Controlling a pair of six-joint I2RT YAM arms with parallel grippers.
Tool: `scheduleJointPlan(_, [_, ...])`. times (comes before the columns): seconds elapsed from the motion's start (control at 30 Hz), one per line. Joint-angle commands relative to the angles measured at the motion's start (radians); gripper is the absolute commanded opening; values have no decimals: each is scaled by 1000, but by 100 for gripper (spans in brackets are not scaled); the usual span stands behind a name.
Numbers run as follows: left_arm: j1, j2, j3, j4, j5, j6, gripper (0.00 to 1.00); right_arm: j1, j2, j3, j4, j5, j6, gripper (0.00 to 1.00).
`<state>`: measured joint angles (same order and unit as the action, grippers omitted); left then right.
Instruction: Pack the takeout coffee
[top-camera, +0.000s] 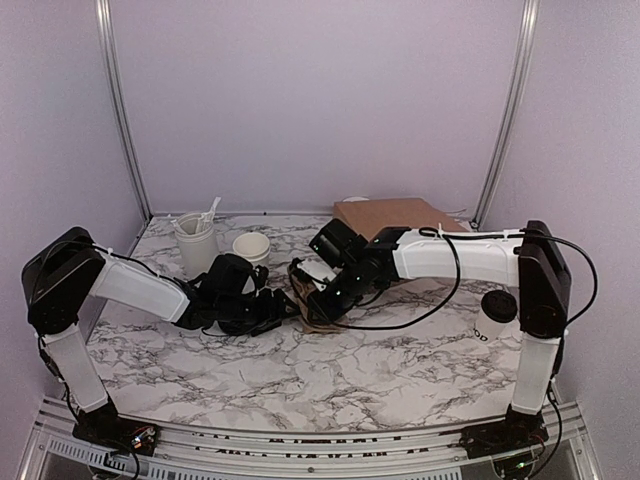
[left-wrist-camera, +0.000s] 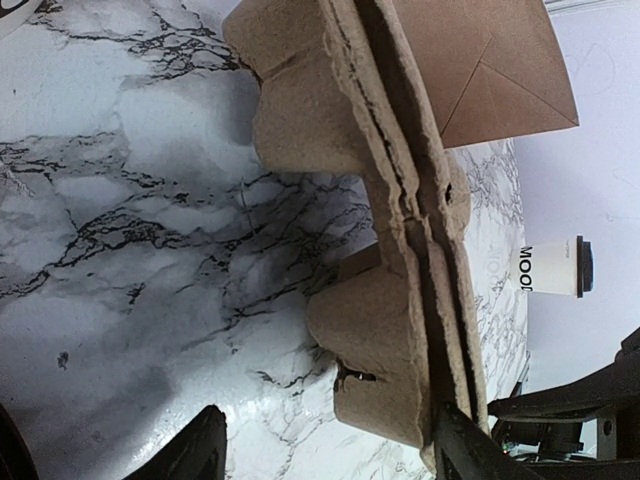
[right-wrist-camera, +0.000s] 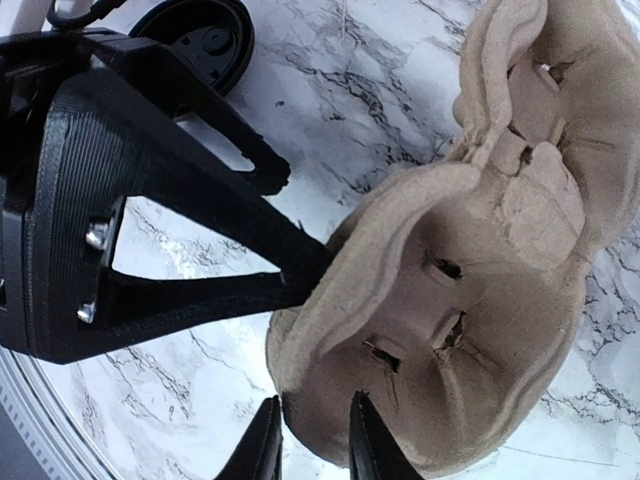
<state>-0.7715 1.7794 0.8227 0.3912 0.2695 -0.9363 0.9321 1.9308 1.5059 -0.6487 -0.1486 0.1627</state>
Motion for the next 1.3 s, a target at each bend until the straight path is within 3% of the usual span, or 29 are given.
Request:
scheduleJointPlan(0.0, [-3,3,12,8,10,7,71,7,20,11,-6,-9,-10,22])
scheduleJointPlan(0.17, [-3,5,12,8,10,7,71,7,21,10,-9,-12,-9,21])
scheduleJointPlan(0.43, [-3,5,12,8,9,7,71,4,13,17,-5,4,6,8])
scheduleJointPlan(0.63, [-3,3,10,8,10,7,71,4,9,33,-6,11,8,4])
scheduleJointPlan(0.93, [-3,-20,-1,8,-10,5,71,13,27,30,-28,31,-45,26])
scheduleJointPlan(1.27, [1,-43,-16,8,-21,-1,71,22,80,81,-44,43,-120,32])
